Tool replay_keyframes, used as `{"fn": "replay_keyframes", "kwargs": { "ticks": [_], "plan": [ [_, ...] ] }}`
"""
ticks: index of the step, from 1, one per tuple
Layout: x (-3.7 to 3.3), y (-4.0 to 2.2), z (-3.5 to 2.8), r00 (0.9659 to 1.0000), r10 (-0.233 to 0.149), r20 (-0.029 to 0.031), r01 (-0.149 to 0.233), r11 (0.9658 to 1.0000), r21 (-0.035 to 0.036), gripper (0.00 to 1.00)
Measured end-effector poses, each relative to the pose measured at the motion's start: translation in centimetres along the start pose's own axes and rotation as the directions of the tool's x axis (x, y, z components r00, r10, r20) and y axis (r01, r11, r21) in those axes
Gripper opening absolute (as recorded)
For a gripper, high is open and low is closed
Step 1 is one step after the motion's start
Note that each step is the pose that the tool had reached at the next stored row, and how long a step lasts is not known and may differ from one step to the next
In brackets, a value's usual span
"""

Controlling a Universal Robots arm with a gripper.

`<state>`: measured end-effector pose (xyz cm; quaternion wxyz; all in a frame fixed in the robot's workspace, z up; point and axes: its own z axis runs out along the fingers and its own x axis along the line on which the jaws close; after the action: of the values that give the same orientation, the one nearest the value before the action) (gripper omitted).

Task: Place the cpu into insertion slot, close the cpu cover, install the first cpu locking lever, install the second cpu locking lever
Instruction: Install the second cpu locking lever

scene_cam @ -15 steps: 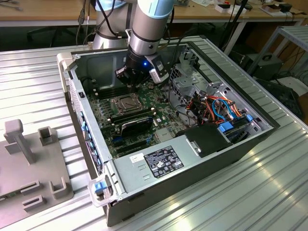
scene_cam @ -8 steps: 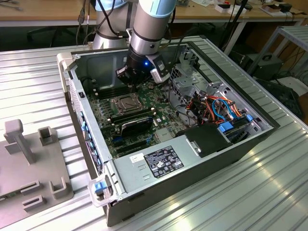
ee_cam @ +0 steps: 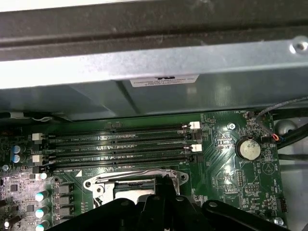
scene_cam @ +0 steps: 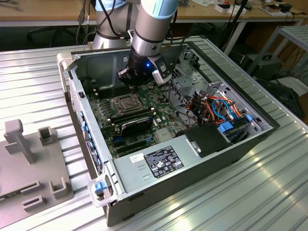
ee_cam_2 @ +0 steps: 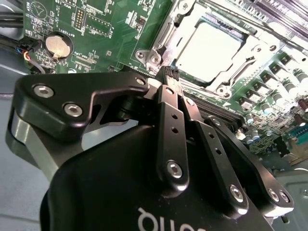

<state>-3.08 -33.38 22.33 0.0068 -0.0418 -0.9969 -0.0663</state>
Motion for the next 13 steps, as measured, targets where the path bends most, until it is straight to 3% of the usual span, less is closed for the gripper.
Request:
{"fn": "replay_keyframes", "kwargs": {
  "ticks": [6, 13],
  "plan": [
    [-0.04, -0.53, -0.07, 1.0, 0.0, 0.0, 0.0, 1.0, -0.0001, 0.11],
    [-0.05, -0.56, -0.07, 1.0, 0.0, 0.0, 0.0, 1.0, 0.0, 0.11]
  ]
}}
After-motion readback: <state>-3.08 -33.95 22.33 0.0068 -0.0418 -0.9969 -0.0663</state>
